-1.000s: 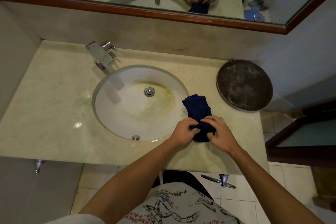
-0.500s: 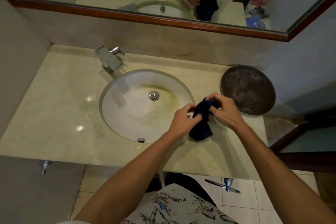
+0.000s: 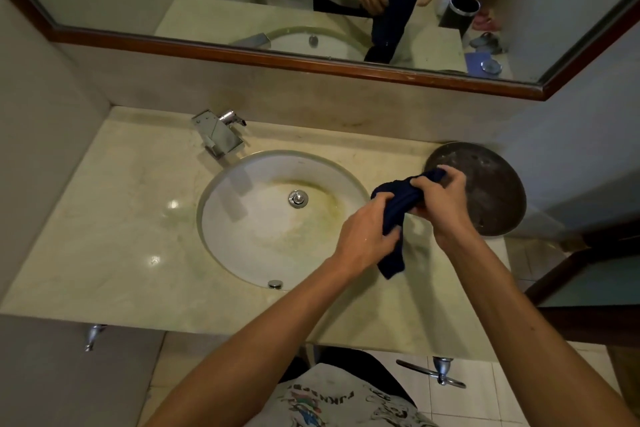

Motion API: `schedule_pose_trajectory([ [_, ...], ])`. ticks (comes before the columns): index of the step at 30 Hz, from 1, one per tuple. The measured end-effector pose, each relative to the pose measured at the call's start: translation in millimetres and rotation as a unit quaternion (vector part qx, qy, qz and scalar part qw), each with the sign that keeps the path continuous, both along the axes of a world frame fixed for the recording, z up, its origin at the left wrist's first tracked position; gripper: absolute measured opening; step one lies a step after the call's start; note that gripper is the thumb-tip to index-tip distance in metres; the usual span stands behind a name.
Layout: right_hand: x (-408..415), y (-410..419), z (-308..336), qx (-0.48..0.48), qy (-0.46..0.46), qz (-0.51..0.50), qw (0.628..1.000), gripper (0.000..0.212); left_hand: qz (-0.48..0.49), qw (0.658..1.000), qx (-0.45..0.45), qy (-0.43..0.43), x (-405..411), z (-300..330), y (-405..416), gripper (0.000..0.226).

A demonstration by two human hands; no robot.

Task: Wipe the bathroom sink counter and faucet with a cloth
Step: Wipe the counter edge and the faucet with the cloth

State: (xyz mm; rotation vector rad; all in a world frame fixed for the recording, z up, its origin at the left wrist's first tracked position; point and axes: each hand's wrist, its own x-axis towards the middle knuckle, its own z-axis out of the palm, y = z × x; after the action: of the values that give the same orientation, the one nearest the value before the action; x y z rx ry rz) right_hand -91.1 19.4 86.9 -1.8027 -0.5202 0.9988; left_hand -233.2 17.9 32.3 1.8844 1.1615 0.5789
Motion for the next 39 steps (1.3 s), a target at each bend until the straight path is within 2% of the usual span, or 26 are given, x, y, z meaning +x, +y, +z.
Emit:
schedule_pose_trajectory([
  [3,2,-8,9,0.011,-0.054,0.043,0.998,0.045,-0.025,0.999,-0.021,0.013,-14,2,25,0.045],
  [5,10,-11,15,-0.015,-0.084,0.112,0.990,0.030,-0.077,0.996,-0.031,0.041,-25,10,43,0.041],
  [7,22,-16,18,-0.030,-0.069,0.187,0.979,0.022,-0.107,0.992,-0.027,0.063,-31,19,57,0.035],
  [9,34,-22,20,-0.033,-0.060,0.287,0.955,0.034,-0.116,0.990,-0.038,0.072,-35,23,63,0.029],
  [11,40,-27,21,-0.044,-0.117,0.357,0.926,0.041,-0.128,0.987,-0.061,0.075,-38,26,65,0.026],
  [16,45,-22,31,-0.030,-0.375,0.308,0.874,0.012,-0.178,0.978,-0.050,0.099,-40,60,79,0.023],
  [18,48,-18,45,-0.007,-0.413,0.282,0.866,0.013,-0.178,0.978,-0.030,0.101,-36,81,89,0.023],
  [22,57,-16,69,0.042,-0.427,0.228,0.874,0.016,-0.195,0.974,0.026,0.116,-24,117,101,0.020],
  [26,68,-28,83,0.075,-0.401,0.203,0.890,0.021,-0.208,0.970,0.052,0.117,-15,136,96,0.022],
  [30,79,-52,81,0.114,-0.418,0.228,0.872,0.032,-0.247,0.960,0.047,0.123,-11,139,75,0.026],
  [34,95,-86,57,0.075,-0.329,0.316,0.887,0.021,-0.314,0.939,-0.029,0.140,-11,113,45,0.017],
  [39,90,-116,-3,-0.047,-0.161,0.393,0.904,0.018,-0.395,0.882,-0.162,0.198,-16,34,16,0.008],
])
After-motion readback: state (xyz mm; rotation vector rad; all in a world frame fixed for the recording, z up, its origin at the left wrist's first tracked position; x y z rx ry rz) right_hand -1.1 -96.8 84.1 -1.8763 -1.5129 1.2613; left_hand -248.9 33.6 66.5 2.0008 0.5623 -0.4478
